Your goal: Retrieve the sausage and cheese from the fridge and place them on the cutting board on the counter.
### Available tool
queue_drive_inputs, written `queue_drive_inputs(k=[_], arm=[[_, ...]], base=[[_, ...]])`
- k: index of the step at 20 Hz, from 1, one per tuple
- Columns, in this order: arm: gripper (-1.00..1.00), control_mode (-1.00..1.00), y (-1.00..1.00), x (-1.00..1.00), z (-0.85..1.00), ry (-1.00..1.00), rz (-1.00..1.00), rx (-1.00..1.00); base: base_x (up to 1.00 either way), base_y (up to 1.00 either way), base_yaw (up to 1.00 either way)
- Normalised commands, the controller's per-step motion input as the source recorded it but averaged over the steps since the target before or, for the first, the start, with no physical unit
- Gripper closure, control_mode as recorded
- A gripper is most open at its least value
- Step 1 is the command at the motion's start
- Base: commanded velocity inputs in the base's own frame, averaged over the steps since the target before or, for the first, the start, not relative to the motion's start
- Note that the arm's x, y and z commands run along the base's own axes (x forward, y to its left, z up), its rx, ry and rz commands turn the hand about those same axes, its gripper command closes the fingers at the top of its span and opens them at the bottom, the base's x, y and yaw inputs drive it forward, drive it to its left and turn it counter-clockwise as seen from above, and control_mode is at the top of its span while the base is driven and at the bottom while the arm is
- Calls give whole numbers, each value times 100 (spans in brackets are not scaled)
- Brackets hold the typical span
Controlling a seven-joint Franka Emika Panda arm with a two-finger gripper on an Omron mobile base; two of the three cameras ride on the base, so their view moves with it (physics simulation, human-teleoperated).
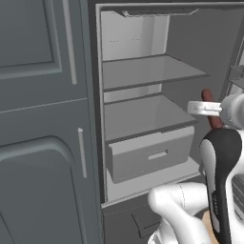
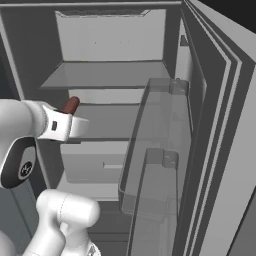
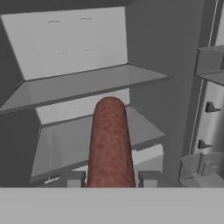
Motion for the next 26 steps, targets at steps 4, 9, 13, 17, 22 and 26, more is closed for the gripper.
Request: queue_drive_inputs(k=[4,9,13,17,22,26], arm=[[100,-100,0,0,0,0,0,0],[100,100,0,0,0,0,0,0],[100,100,0,0,0,0,0,0],[100,100,0,0,0,0,0,0],[100,100,0,0,0,0,0,0],[100,100,0,0,0,0,0,0]], base=[[0,0,0],[-2,0,0],[-45,0,0],[-85,0,0],[-99,0,0],[-100,16,0]])
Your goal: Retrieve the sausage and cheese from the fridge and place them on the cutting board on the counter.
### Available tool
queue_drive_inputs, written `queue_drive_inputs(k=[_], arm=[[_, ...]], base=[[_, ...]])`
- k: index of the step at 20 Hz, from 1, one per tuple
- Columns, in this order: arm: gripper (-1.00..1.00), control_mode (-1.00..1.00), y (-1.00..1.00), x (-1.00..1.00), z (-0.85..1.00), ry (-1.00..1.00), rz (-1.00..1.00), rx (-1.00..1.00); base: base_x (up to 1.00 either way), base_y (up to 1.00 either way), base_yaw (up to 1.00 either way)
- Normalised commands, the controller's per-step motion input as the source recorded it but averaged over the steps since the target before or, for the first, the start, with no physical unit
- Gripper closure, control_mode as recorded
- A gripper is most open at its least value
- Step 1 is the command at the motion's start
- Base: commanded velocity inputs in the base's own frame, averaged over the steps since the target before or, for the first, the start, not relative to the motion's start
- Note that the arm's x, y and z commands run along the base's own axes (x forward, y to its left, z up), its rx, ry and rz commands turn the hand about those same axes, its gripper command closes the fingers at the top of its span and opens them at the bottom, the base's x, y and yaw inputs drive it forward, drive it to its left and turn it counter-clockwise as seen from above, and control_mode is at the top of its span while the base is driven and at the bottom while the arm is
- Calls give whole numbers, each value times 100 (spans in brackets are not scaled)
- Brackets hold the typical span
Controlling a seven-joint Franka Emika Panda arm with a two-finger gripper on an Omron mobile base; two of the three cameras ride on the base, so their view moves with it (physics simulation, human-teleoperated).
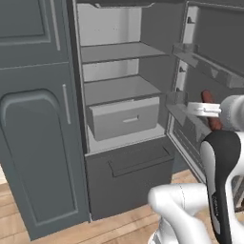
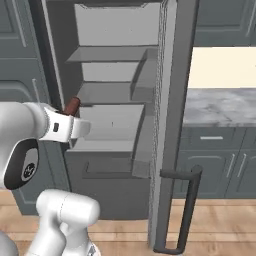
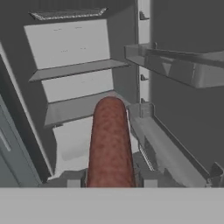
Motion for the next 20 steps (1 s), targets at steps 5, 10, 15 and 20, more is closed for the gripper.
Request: queue_drive_inputs(k=[5,10,15,20], arm=[[100,100,0,0,0,0,0,0],[100,100,0,0,0,0,0,0],[100,100,0,0,0,0,0,0],[100,100,0,0,0,0,0,0]], base=[[-100,27,-6],[-100,6,-19],[-98,0,-31],[-95,0,-41]])
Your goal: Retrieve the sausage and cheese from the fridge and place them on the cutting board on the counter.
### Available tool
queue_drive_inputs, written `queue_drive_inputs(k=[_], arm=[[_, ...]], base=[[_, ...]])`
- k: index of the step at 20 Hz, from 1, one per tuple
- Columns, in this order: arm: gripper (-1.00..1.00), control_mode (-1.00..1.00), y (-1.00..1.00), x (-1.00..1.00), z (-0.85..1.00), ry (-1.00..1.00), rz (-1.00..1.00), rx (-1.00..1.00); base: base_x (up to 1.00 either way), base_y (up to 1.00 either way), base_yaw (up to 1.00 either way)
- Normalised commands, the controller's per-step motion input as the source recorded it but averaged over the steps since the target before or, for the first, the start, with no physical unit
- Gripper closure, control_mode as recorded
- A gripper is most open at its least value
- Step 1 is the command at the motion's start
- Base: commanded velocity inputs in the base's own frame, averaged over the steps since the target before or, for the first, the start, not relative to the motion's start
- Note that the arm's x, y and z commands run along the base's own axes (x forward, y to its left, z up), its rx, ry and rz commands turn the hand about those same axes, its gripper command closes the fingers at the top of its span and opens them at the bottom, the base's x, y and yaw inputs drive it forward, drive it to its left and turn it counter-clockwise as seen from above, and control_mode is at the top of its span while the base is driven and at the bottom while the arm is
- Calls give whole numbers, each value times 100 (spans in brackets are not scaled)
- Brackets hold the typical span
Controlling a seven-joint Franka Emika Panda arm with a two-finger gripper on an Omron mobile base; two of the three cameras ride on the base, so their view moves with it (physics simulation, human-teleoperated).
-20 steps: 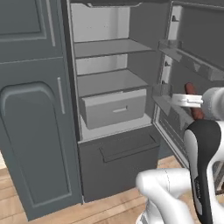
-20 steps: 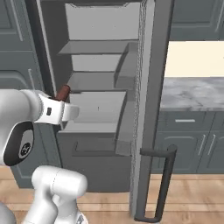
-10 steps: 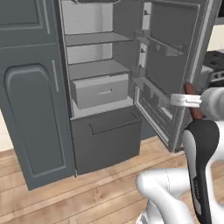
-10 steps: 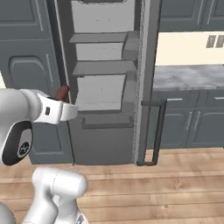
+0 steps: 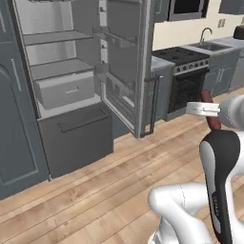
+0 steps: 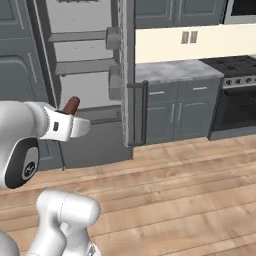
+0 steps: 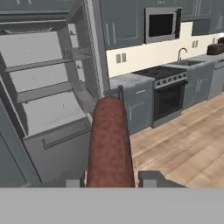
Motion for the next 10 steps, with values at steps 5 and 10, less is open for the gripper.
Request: queue_drive_inputs(k=[5,10], arm=[[100,100,0,0,0,0,0,0],[100,100,0,0,0,0,0,0]], base=[[-46,0,-56],[0,12,-73]])
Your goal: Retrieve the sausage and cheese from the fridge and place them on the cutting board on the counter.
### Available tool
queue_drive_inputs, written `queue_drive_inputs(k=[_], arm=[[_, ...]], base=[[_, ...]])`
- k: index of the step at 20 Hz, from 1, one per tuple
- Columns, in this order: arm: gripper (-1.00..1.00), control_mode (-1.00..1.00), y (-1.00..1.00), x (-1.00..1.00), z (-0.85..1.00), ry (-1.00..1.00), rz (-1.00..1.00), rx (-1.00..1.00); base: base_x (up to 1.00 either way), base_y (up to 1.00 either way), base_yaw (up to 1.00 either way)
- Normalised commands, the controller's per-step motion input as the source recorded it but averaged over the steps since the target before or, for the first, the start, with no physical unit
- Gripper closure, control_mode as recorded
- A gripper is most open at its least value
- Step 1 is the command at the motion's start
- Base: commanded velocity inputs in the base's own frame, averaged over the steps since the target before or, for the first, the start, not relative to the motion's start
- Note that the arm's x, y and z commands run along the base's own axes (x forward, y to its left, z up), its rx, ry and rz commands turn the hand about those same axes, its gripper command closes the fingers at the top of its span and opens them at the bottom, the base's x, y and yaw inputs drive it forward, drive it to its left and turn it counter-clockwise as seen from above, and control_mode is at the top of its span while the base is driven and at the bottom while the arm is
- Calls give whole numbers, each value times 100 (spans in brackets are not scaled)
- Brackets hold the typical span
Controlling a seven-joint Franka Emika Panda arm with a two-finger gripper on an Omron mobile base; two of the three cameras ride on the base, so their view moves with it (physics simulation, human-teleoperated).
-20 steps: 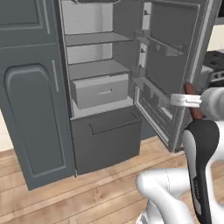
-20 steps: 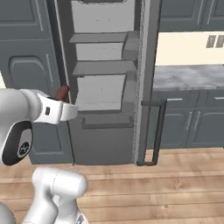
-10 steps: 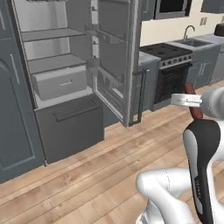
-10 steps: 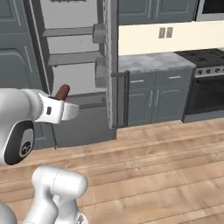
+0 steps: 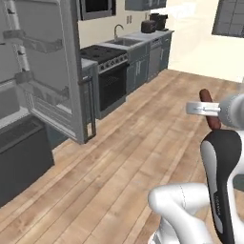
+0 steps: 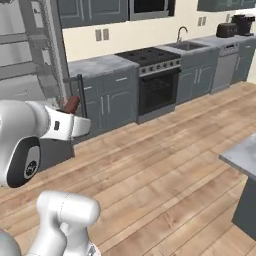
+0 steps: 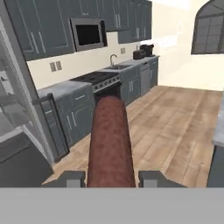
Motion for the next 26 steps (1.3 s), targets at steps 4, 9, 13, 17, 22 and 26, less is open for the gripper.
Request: queue_drive_inputs(k=[4,9,13,17,22,26], arm=[[100,100,0,0,0,0,0,0],[100,100,0,0,0,0,0,0],[100,100,0,0,0,0,0,0],[100,100,0,0,0,0,0,0],[100,100,0,0,0,0,0,0],[100,100,0,0,0,0,0,0]], base=[[19,28,-67],[78,12,-48],[100,24,-24],[100,16,-18],[100,3,-19],[100,7,-20]])
